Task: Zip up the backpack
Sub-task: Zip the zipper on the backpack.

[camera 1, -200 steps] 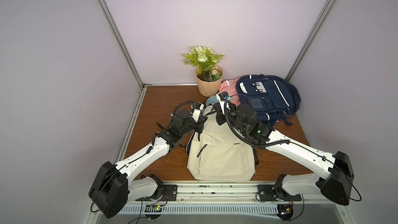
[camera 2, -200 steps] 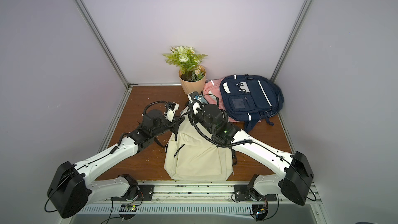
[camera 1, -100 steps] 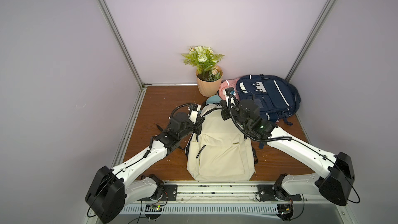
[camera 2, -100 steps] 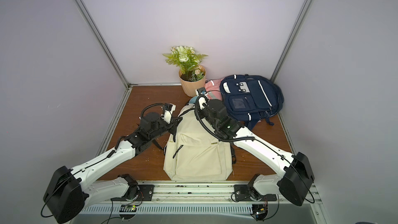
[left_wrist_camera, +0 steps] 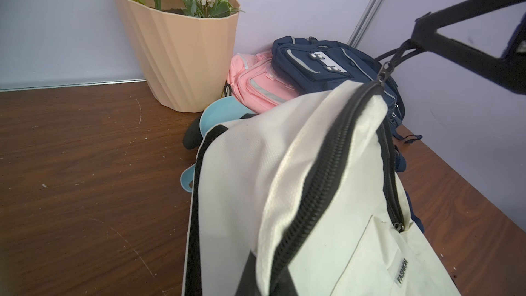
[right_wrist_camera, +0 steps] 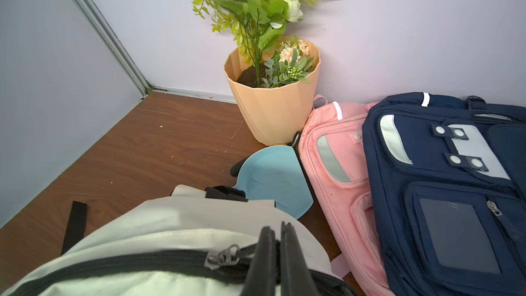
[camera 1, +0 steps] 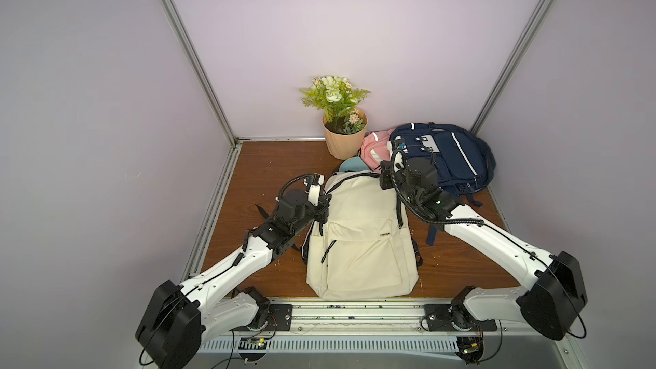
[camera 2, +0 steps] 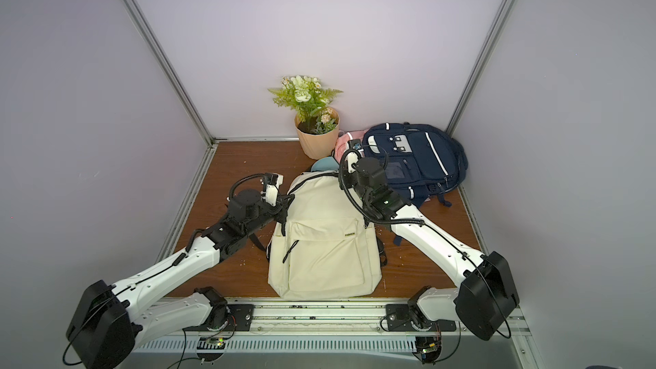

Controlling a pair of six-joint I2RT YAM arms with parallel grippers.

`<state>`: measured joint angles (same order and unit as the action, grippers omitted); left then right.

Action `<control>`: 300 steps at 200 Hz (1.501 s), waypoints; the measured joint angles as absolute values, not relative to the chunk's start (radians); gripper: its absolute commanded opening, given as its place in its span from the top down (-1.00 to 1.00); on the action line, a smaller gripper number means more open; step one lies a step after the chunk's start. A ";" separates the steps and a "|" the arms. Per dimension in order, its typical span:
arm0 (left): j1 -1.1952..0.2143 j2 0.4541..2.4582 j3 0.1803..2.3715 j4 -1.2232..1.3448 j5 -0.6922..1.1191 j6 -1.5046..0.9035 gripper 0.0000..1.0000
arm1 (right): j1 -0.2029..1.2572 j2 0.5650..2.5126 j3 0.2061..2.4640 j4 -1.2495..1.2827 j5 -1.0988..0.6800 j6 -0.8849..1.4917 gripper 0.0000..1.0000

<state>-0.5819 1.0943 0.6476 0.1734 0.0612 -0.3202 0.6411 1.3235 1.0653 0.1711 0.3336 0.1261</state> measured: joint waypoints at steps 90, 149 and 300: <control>-0.582 1.212 0.938 0.078 0.101 -0.179 -0.95 | 0.786 1.309 1.079 0.236 0.230 0.093 1.00; -0.582 1.360 0.989 0.038 0.234 -0.100 -0.73 | 0.786 1.292 1.079 0.235 0.219 0.097 1.00; -0.582 1.369 0.996 0.032 0.162 -0.125 0.71 | 0.673 1.228 0.934 0.215 0.362 0.147 1.00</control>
<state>-0.5816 1.3693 0.9958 0.0319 0.1623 -0.1253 0.6731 1.2282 0.9340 0.2153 0.3622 0.1471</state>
